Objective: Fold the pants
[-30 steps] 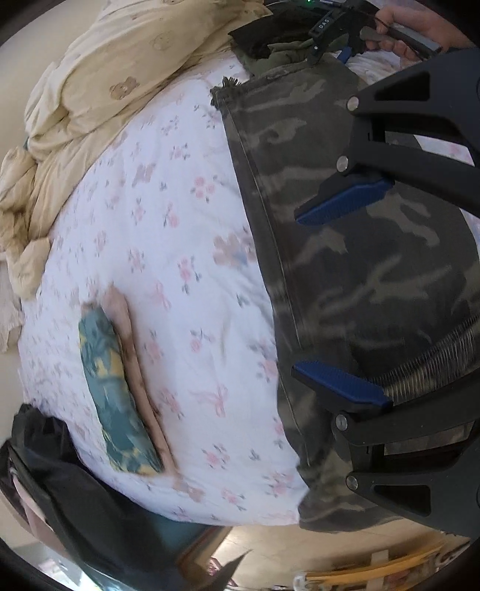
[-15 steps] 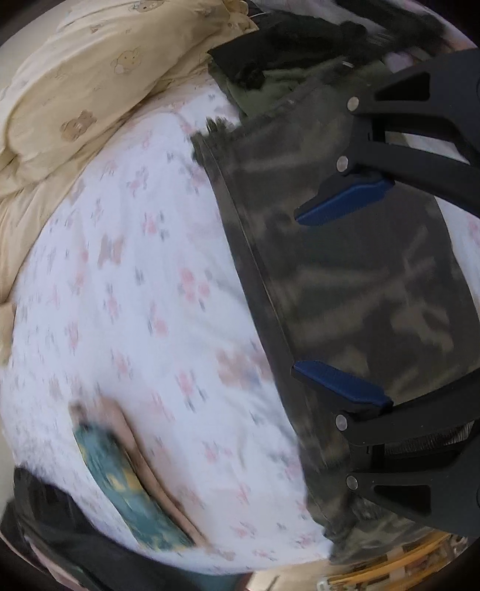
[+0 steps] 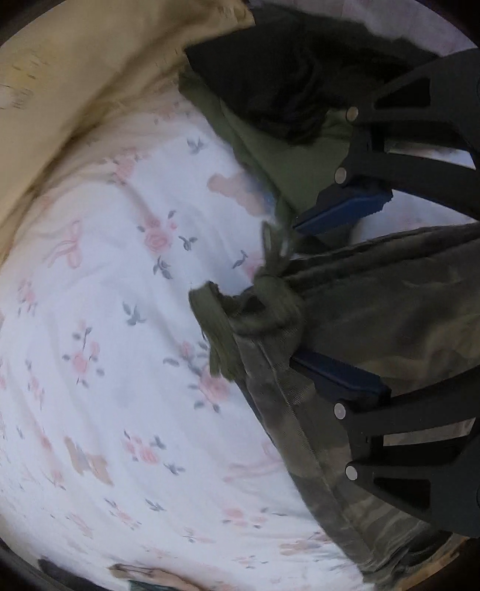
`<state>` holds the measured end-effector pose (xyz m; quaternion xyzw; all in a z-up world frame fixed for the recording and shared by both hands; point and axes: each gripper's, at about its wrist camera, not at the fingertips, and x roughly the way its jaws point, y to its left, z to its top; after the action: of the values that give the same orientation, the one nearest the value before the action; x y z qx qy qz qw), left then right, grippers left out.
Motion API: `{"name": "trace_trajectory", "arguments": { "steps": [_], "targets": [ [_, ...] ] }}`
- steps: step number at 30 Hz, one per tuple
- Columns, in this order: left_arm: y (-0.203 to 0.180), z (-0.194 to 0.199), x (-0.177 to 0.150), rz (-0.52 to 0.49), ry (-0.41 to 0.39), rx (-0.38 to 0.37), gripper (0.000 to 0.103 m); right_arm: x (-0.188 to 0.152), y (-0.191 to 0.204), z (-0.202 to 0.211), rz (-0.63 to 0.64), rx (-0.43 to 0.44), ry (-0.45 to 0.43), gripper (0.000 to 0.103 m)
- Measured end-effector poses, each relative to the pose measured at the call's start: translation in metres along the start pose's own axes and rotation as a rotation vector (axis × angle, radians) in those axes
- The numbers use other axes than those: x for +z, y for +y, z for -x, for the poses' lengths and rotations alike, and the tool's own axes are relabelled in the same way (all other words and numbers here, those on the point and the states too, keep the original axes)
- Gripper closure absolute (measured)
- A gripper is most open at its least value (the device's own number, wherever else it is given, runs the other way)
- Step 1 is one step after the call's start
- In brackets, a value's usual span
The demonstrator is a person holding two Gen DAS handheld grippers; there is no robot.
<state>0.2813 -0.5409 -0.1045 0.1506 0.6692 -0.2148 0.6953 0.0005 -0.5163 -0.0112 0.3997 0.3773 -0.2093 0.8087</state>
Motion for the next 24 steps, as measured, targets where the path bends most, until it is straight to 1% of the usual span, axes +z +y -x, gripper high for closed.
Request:
{"name": "trace_trajectory", "arguments": {
  "steps": [1,3,6,7,8,9,10,11,12,13,15,16,17,19,21,23,24],
  "targets": [
    [-0.001,-0.007,0.003,0.013,0.009,0.025,0.041,0.001,-0.002,0.0,-0.008,0.003,0.002,0.088],
    [0.0,-0.016,0.008,0.058,0.027,0.027,0.042,0.001,-0.002,-0.002,-0.005,0.005,0.012,0.088],
    [0.0,-0.025,0.014,0.088,0.042,0.043,0.043,-0.001,0.005,-0.008,0.022,0.015,0.033,0.088],
    [-0.002,-0.027,0.014,0.077,0.044,0.056,0.046,-0.002,0.008,-0.009,0.031,0.018,0.037,0.088],
    [-0.006,-0.028,0.012,0.052,0.039,0.094,0.051,-0.002,0.009,-0.009,0.038,0.018,0.039,0.088],
    [-0.008,-0.029,0.01,0.044,0.033,0.124,0.062,-0.002,0.01,-0.009,0.043,0.014,0.037,0.088],
    [-0.008,-0.028,0.009,0.041,0.031,0.137,0.073,-0.002,0.01,-0.009,0.041,0.015,0.037,0.088],
    [-0.008,-0.027,0.008,0.026,0.032,0.154,0.077,-0.001,0.009,-0.009,0.036,0.016,0.037,0.088],
    [-0.01,-0.027,0.011,0.016,0.037,0.148,0.084,0.0,0.008,-0.01,0.034,0.013,0.036,0.088],
    [-0.007,-0.025,0.012,0.014,0.042,0.137,0.087,0.0,0.009,-0.01,0.039,0.014,0.037,0.089],
    [-0.002,-0.018,0.012,0.009,0.05,0.103,0.089,-0.002,0.012,-0.01,0.064,0.014,0.037,0.089],
    [0.001,-0.012,0.011,0.002,0.057,0.07,0.089,-0.003,0.015,-0.009,0.076,0.016,0.035,0.089],
    [0.005,-0.007,0.011,-0.001,0.076,0.013,0.089,-0.004,0.016,-0.008,0.083,0.02,0.034,0.089],
    [0.018,0.009,0.011,-0.007,0.088,-0.065,0.09,-0.01,0.025,-0.003,0.125,0.039,0.03,0.089],
    [0.033,0.033,0.008,-0.035,0.077,-0.106,0.09,-0.02,0.036,0.004,0.169,0.087,0.022,0.089],
    [0.042,0.053,0.002,-0.078,0.06,-0.103,0.09,-0.03,0.048,0.011,0.224,0.113,0.009,0.089],
    [0.05,0.07,-0.004,-0.105,0.037,-0.092,0.09,-0.035,0.057,0.015,0.259,0.142,0.0,0.089]
  ]
}}
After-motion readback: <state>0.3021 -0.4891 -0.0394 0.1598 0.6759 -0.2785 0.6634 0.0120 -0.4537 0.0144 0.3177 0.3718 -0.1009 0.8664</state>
